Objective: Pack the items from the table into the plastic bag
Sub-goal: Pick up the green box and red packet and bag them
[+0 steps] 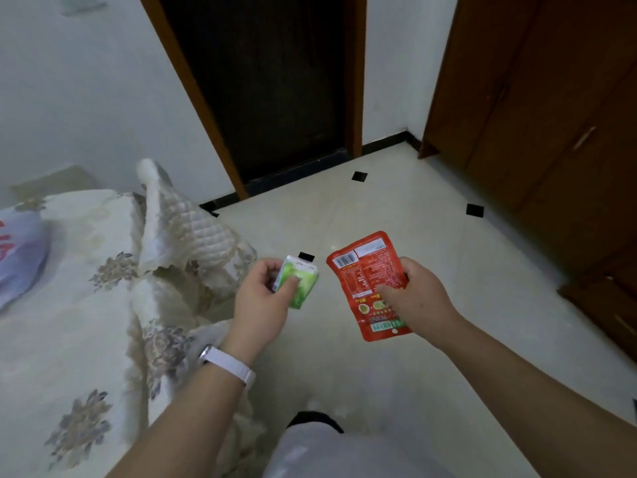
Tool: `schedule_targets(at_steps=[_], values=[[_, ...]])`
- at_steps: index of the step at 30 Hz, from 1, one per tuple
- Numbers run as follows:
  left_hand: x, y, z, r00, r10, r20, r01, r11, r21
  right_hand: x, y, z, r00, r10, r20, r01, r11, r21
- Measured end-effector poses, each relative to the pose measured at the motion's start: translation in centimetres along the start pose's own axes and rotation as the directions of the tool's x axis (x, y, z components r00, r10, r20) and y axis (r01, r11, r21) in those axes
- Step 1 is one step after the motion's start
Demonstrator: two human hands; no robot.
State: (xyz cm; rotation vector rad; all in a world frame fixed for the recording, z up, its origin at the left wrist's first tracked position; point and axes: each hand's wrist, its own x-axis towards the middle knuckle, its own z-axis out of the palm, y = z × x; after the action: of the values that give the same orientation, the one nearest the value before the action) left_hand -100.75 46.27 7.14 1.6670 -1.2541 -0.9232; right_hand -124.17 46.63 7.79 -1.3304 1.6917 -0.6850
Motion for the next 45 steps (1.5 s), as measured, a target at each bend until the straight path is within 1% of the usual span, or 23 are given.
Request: schedule_targets(at_steps=[5, 7, 12, 14, 19, 23, 27, 33, 36, 39, 45], values=[[8.5, -0.9, 2.9, 0.999, -0.021, 0.044, 0.024, 0.997, -0.07, 7.0, -0.3, -0.5, 0.997, 0.061, -0.041, -0.062, 0.997, -0.042], [12.6, -1.3, 3.9, 0.999, -0.008, 0.054, 0.013, 0.996, -0.089, 10.8, -1.0, -0.5, 0.995, 0.078, -0.062, -0.082, 0.995, -0.055], [23.6, -1.4, 4.2, 0.998, -0.036, 0.058, 0.044, 0.987, -0.156, 20.5, -6.0, 0.8, 0.989, 0.116, -0.095, -0.124, 0.989, -0.086], [27.8, -0.8, 3.4, 0.998, -0.02, 0.063, 0.031, 0.985, -0.167, 24.2, -8.9, 1.5, 0.99, 0.099, -0.097, -0.108, 0.99, -0.092], [36.7, 1.1, 1.4, 0.999, 0.004, 0.054, 0.004, 0.991, -0.133, 31.6, -15.0, 3.1, 0.995, 0.028, -0.097, -0.039, 0.993, -0.107], [41.6, 2.0, 0.5, 0.999, 0.018, 0.05, -0.011, 0.989, -0.148, 36.8, -17.5, 4.4, 0.997, -0.001, -0.073, -0.008, 0.993, -0.116], [46.2, 2.0, 0.1, 1.0, -0.018, 0.024, 0.021, 0.989, -0.145, 42.6, -19.4, 5.5, 1.0, -0.01, -0.024, 0.007, 0.994, -0.111], [54.6, 1.5, -0.4, 0.991, -0.094, -0.093, 0.082, 0.989, -0.122, 53.7, -21.8, 7.8, 0.995, -0.037, 0.094, 0.043, 0.997, -0.058], [59.6, 1.9, -0.8, 0.977, -0.125, -0.171, 0.109, 0.989, -0.096, 60.1, -23.8, 8.7, 0.987, -0.056, 0.151, 0.061, 0.998, -0.033], [64.3, 3.3, -1.0, 0.957, -0.159, -0.242, 0.137, 0.985, -0.106, 66.1, -26.4, 8.9, 0.972, -0.086, 0.218, 0.091, 0.996, -0.013], [72.3, 4.9, -2.2, 0.913, -0.12, -0.39, 0.104, 0.993, -0.063, 76.4, -32.3, 10.1, 0.929, -0.153, 0.336, 0.172, 0.985, -0.027]])
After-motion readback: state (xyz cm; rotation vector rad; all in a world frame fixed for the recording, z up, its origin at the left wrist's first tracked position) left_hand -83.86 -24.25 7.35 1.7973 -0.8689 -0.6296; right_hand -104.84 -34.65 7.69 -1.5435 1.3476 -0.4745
